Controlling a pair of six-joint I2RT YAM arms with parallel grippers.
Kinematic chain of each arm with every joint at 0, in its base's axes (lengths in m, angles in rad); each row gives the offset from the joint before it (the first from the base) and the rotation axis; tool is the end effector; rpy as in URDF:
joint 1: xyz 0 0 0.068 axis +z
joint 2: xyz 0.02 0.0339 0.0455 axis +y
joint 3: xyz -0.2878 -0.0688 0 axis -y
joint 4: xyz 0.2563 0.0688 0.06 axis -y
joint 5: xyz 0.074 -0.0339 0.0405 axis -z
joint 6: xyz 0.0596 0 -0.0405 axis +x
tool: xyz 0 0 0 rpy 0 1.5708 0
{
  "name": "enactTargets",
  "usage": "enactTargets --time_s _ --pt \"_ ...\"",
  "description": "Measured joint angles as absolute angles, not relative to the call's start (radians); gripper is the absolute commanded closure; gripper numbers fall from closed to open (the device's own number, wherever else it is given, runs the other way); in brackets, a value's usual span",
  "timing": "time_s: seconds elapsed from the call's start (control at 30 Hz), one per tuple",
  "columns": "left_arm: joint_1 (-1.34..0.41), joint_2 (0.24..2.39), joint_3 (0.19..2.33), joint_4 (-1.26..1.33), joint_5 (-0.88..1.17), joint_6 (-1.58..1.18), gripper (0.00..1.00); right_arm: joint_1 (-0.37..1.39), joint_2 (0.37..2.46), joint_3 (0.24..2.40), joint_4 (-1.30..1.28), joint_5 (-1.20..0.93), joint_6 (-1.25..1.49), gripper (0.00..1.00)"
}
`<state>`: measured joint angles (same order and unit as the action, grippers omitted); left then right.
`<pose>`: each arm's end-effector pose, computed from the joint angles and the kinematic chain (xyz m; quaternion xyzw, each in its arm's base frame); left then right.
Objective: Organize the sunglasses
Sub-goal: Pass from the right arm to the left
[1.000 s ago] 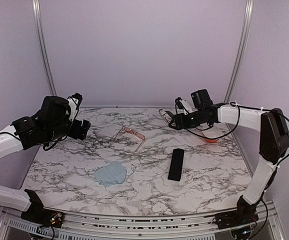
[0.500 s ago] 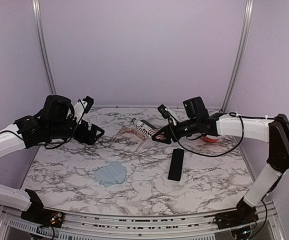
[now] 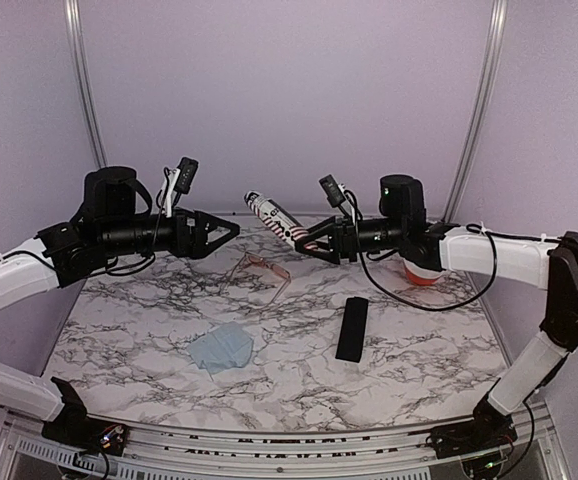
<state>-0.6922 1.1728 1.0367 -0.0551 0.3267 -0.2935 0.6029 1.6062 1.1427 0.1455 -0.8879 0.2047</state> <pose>0.2177 -0.2053 0.3787 0.2522 0.7255 -0.4076 0.4938 0.2969 0.2605 0.3053 -0.3915 0.6674 0.5280 0.3501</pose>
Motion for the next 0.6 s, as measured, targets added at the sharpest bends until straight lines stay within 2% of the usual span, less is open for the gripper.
enactTargets --time_s 0.07,0.17,0.6 --pt "-0.692 1.199 1.037 0.009 0.364 -0.336 0.11 0.605 1.602 1.143 0.209 -0.912 0.247 0.73" --pt "-0.692 1.231 1.036 0.098 0.415 -0.393 0.23 0.617 1.598 1.143 0.293 -0.936 0.306 0.73" --pt "-0.693 1.326 1.064 0.382 0.562 -0.579 0.31 0.711 1.607 1.165 0.602 -0.917 0.517 0.76"
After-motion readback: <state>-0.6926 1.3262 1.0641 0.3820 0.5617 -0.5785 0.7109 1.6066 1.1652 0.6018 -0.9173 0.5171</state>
